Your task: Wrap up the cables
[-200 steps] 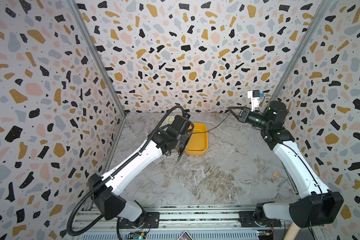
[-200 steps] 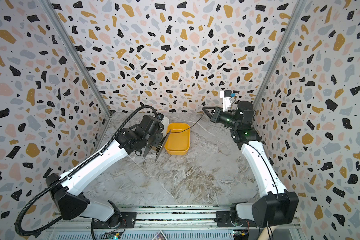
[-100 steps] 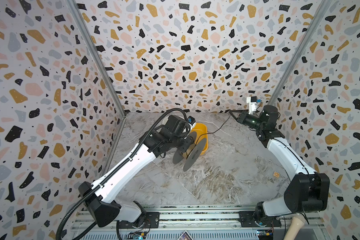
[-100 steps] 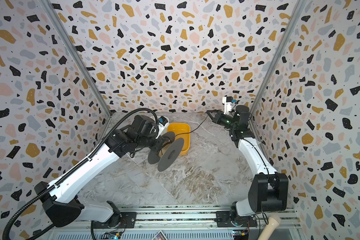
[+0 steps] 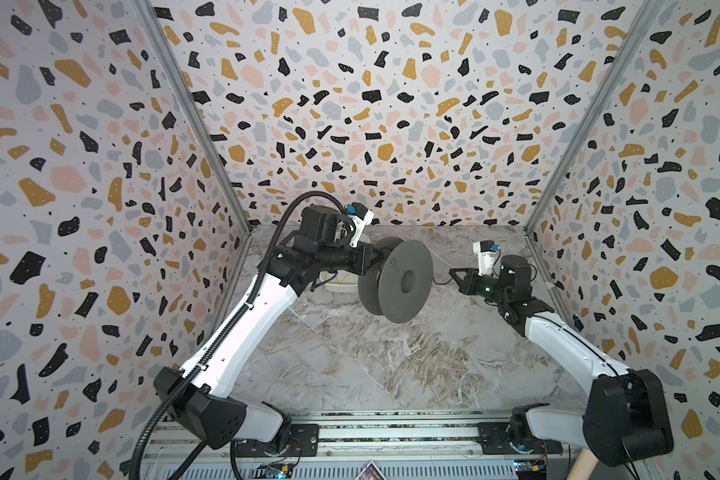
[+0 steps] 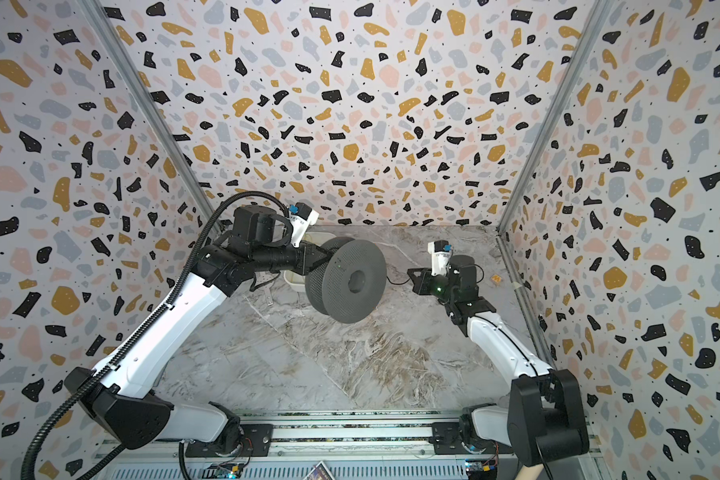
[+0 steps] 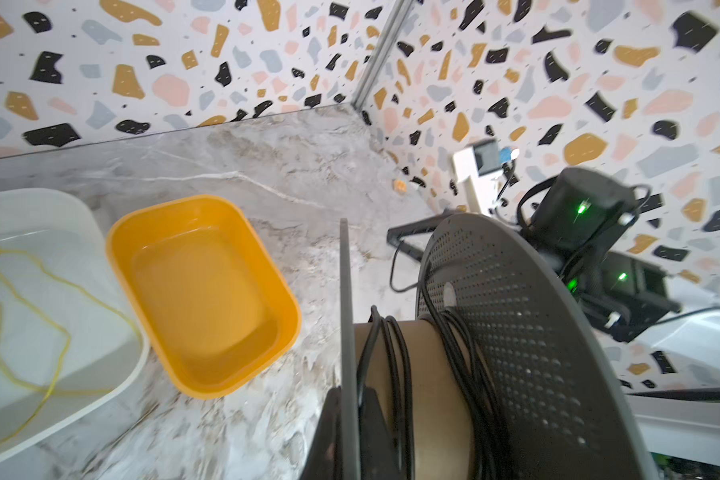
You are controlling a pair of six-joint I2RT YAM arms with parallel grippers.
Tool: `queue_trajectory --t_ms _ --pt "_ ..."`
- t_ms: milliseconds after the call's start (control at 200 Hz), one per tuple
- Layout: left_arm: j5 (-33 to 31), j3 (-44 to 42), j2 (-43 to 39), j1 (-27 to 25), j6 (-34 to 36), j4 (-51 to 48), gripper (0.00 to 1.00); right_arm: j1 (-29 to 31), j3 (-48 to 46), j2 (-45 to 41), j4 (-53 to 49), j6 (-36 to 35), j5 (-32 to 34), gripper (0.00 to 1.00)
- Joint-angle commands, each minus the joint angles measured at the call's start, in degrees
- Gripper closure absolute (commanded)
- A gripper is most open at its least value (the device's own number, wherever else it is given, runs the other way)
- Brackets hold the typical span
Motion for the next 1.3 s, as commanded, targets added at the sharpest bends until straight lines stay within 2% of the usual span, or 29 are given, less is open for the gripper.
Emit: queue_trajectory --t_ms 0,180,365,501,621,881,1011,1121,1297 --pt "8.67 -1.38 -0.08 2.05 -10.13 15.45 1.00 5.49 -3.47 -4.56 -0.21 -3.60 11.19 1.00" --pt "2.85 -2.75 0.73 3.46 -15.59 18.22 1.00 15.70 -6.69 -9.86 -0.15 -2.73 21.73 1.00" --pt "-3.69 -3.89 1.77 3.47 -20.68 20.93 1.00 28.14 -2.95 -12.05 -3.31 -4.88 34.27 1.00" --pt "-8.82 -2.68 3.17 3.39 -20.78 18.98 1.00 35.04 1.72 -10.80 -5.87 -5.97 37.76 1.00" --pt "-13.73 -2.13 4.03 2.71 -19.05 16.50 1.00 40.41 7.00 -7.78 -7.82 -9.73 39.58 1.00" --pt "-25.24 -2.39 3.53 -1.74 -14.19 11.42 1.00 45.71 20.64 2.41 -13.02 -18.09 37.56 1.00" --pt "-27.80 -2.53 3.29 -3.55 -12.31 9.29 1.00 46.30 25.60 5.41 -13.32 -20.13 37.69 1.00" --pt "-28.35 -1.79 3.40 -5.08 -10.17 6.27 1.00 46.26 29.49 7.96 -13.95 -21.80 39.50 1.00" --pt "-25.23 -2.40 2.35 -5.40 -8.98 4.47 1.00 46.10 33.34 11.71 -15.36 -25.18 42.41 1.00"
